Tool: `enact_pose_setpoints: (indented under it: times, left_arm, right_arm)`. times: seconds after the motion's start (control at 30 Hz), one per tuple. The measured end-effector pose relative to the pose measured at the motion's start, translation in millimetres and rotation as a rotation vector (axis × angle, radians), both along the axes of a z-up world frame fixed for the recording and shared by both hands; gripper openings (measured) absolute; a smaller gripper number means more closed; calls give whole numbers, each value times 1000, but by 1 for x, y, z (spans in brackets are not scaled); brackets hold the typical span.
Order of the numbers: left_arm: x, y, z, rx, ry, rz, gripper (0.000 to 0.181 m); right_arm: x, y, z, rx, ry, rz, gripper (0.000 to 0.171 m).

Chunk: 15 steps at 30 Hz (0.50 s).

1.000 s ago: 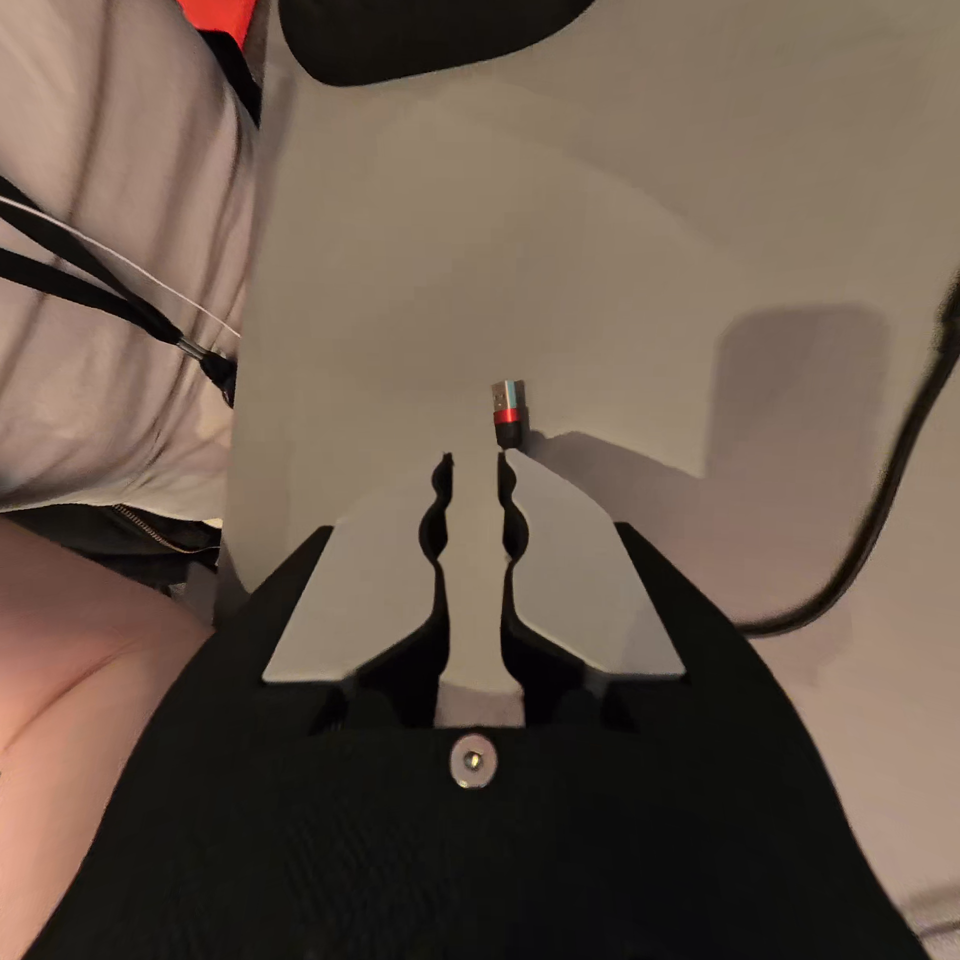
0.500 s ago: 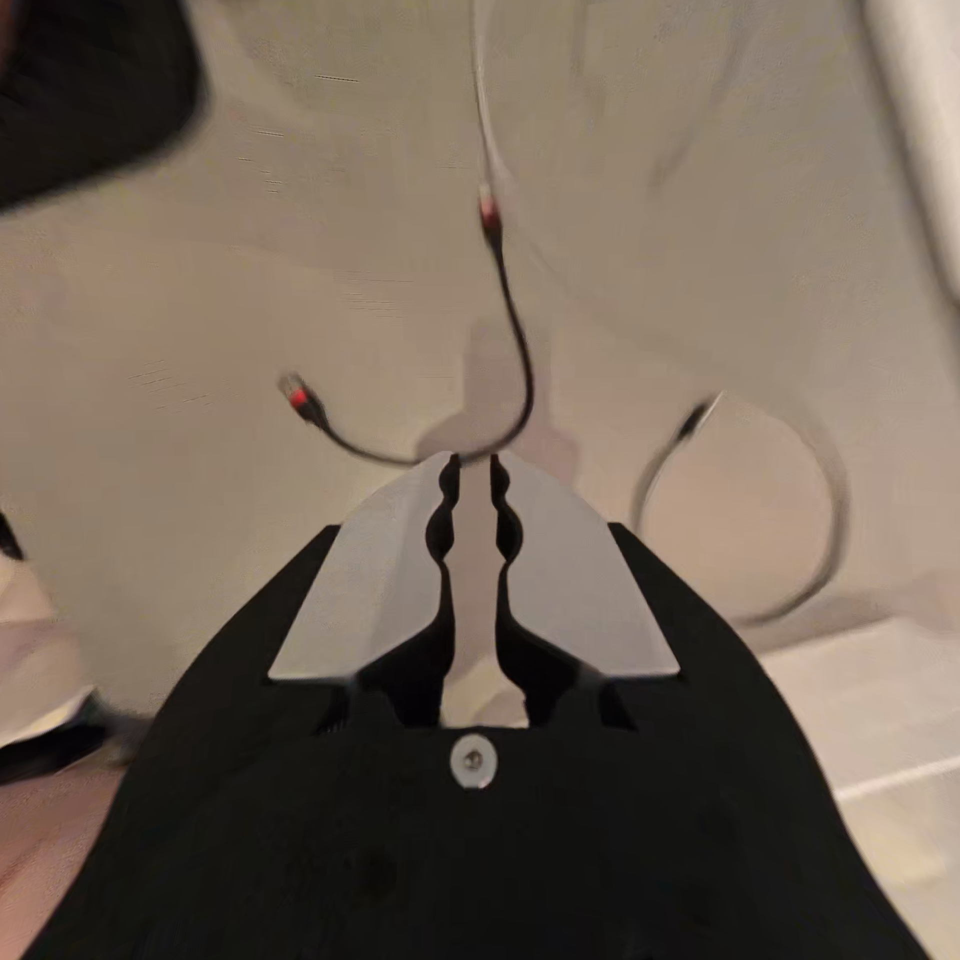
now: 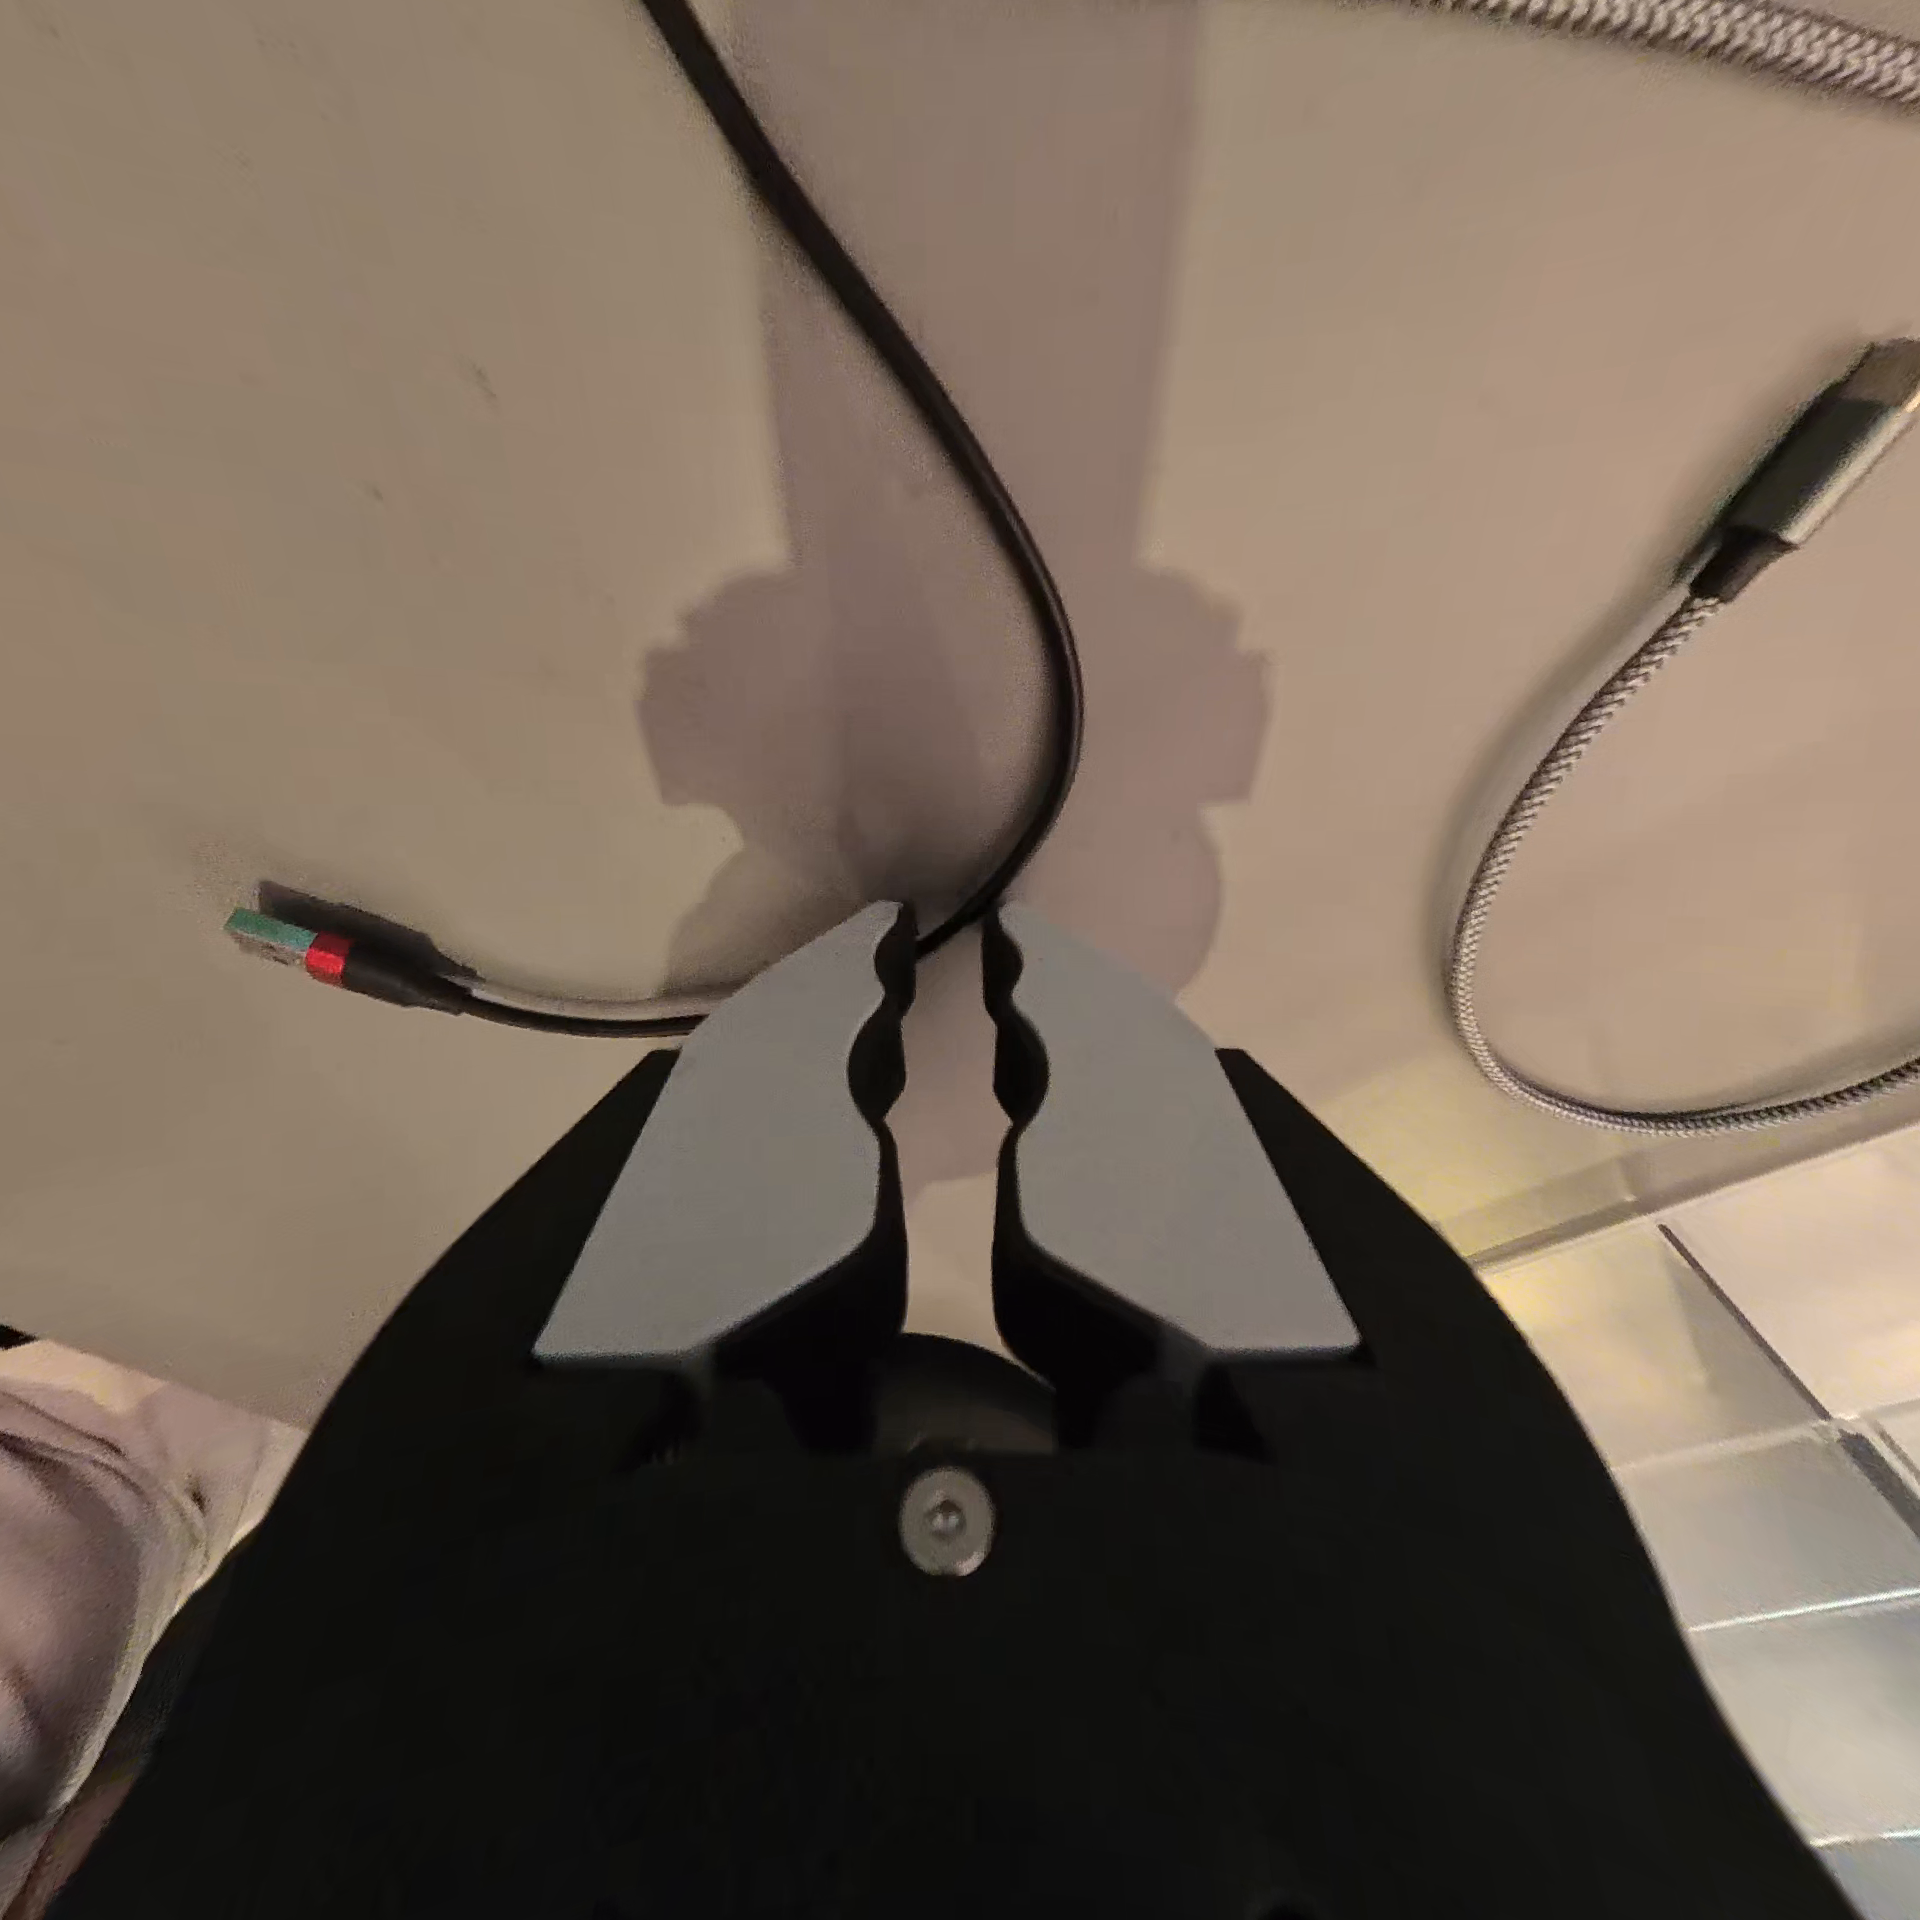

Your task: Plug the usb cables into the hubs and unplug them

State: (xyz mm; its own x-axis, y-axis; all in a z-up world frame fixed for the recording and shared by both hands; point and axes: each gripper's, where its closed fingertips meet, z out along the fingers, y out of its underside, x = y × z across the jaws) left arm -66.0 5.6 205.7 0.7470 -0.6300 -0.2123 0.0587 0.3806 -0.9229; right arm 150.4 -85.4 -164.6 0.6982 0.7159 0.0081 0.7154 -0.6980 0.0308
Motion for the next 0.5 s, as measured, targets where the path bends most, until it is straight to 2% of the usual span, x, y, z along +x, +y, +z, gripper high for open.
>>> enact_pose_setpoints:
  times: [0.13, 0.33, 0.5]
  left_arm:
    - [9, 7, -11, -26, 58, 2, 33]
    - [32, 5, -22, -95, 78, -135, 32]
    - [37, 6, -27, -114, 96, -151, 32]
  right_arm:
    - [3, 2, 0, -10, 17, 3, 6]
    - [6, 3, 1, -32, 52, 28, 4]
    - [6, 14, 25, 57, 130, 32, 4]
